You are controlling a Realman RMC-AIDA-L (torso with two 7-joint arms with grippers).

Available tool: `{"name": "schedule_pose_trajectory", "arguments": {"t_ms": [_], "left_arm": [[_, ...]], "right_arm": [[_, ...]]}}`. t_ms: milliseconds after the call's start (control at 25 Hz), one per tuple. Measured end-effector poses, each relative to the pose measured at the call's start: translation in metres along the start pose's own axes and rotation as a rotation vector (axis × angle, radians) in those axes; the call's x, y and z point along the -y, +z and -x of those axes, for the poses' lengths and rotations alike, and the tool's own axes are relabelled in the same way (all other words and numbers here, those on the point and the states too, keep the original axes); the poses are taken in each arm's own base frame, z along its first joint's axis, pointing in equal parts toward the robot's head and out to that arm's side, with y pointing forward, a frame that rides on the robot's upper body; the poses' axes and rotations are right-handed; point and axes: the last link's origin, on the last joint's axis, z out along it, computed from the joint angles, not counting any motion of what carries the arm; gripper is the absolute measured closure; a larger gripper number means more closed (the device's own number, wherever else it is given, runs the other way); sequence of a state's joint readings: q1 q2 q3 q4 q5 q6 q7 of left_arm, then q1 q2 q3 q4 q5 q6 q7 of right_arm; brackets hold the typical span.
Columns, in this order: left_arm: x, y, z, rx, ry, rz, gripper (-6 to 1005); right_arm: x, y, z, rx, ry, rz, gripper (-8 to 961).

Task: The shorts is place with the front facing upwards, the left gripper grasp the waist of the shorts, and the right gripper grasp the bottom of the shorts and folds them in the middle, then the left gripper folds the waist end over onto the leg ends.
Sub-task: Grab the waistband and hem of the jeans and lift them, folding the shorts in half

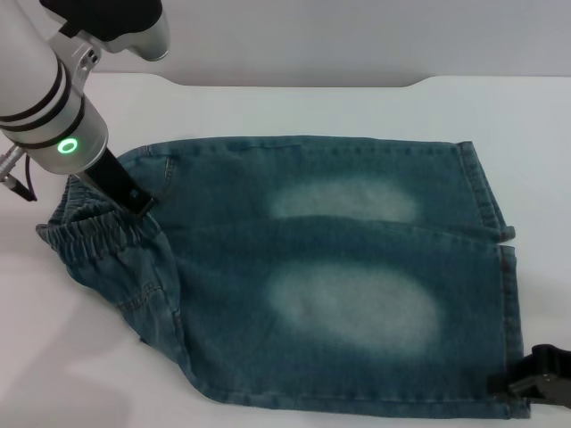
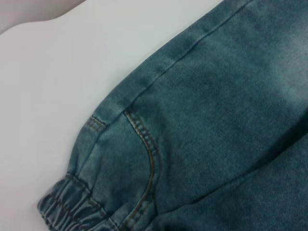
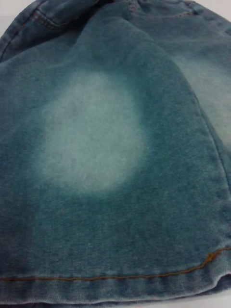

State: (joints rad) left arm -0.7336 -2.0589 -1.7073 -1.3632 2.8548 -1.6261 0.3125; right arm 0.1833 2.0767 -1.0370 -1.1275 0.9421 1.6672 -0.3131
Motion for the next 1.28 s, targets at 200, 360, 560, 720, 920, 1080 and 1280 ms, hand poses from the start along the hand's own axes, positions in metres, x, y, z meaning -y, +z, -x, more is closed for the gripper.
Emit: {"name": "schedule_pose_trajectory", "arguments": {"t_ms": [200,360,560,720,920,1080,1280], "left_arm": [[0.000,0.000,0.000,0.000,0.000,0.000,965],[0.000,0.000,0.000,0.001,0.002,0.000,965],[0.001,0.000,0.000,0.001,0.003,-0.001,965],[0.003,0.000,0.000,-0.002,-0.004,0.000,965],[0.001,-0.002,-0.001,-0.006,0.006,-0.003,965],[-0.001,-0.003,-0.002,-0.006,0.014,-0.005,965],[-0.004,-0.008,-0.005,-0.009,0.033,-0.012,965]], "right_arm": [[0.000,0.000,0.000,0.005,0.001,0.006,836],[-0.004,-0.002,0.002,0.022,0.000,0.043,914],[-0.003,-0.011,0.006,0.051,0.021,0.041,942],[-0.001,-0.012,0.003,0.026,0.018,0.010,871],[0.004,-0.017,0.000,0.033,0.035,-0.023,716],[0.012,-0.016,-0.006,0.032,0.066,-0.025,598],[0.014,-0.016,-0.008,0.029,0.077,-0.033,420]]}}
